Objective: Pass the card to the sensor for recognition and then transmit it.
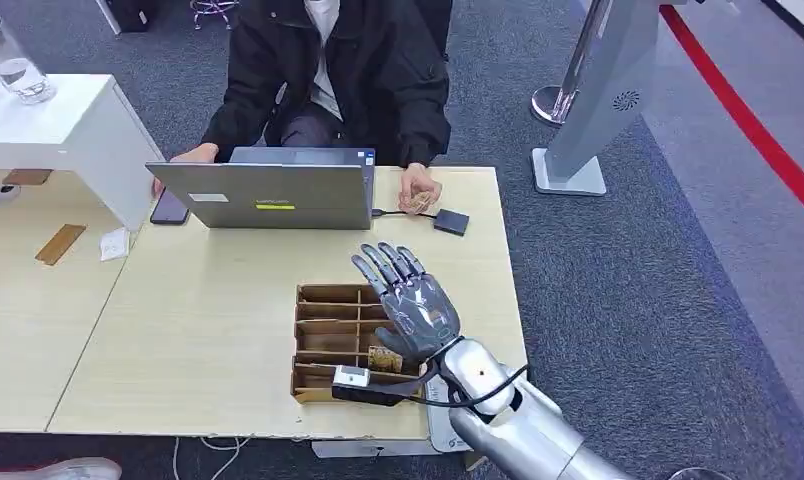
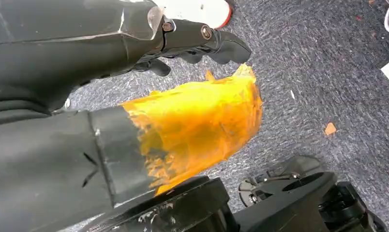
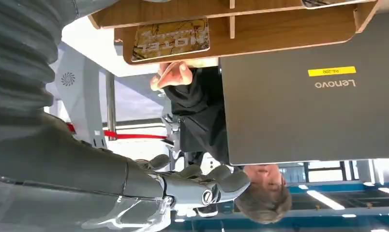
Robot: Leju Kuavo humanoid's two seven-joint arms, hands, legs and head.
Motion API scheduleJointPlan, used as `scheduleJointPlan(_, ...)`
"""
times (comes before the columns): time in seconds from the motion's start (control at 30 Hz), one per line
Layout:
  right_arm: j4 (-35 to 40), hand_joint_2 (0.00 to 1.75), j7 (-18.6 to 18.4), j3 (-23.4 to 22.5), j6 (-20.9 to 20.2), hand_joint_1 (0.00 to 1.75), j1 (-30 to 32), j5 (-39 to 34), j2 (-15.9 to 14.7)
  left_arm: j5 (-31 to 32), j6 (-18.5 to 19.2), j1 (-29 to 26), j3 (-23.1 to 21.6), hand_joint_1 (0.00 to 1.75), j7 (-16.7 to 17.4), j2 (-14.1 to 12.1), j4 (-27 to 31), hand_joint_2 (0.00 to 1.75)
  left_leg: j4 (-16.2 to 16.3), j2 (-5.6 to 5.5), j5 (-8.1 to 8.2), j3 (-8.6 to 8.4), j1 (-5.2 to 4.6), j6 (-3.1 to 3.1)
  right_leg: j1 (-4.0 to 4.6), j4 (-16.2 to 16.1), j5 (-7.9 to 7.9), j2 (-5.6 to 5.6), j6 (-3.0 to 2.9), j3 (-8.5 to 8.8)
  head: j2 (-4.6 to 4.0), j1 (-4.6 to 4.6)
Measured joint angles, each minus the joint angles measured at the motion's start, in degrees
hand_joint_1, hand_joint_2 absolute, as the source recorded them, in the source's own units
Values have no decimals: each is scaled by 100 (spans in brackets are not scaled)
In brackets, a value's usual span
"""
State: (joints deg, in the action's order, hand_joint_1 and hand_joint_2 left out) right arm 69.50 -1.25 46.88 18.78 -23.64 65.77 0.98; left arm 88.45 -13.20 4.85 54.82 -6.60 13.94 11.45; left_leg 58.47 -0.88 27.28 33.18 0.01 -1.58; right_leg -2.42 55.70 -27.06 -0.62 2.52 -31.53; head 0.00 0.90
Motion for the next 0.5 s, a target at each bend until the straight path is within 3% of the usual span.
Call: scheduleJointPlan(0.5, -98, 175, -107, 42, -166, 2, -112, -138, 20, -2, 4, 7, -24, 0, 0, 0, 0, 0, 0, 0, 0, 0, 0, 0, 0, 0, 0, 0, 0, 0, 0, 0)
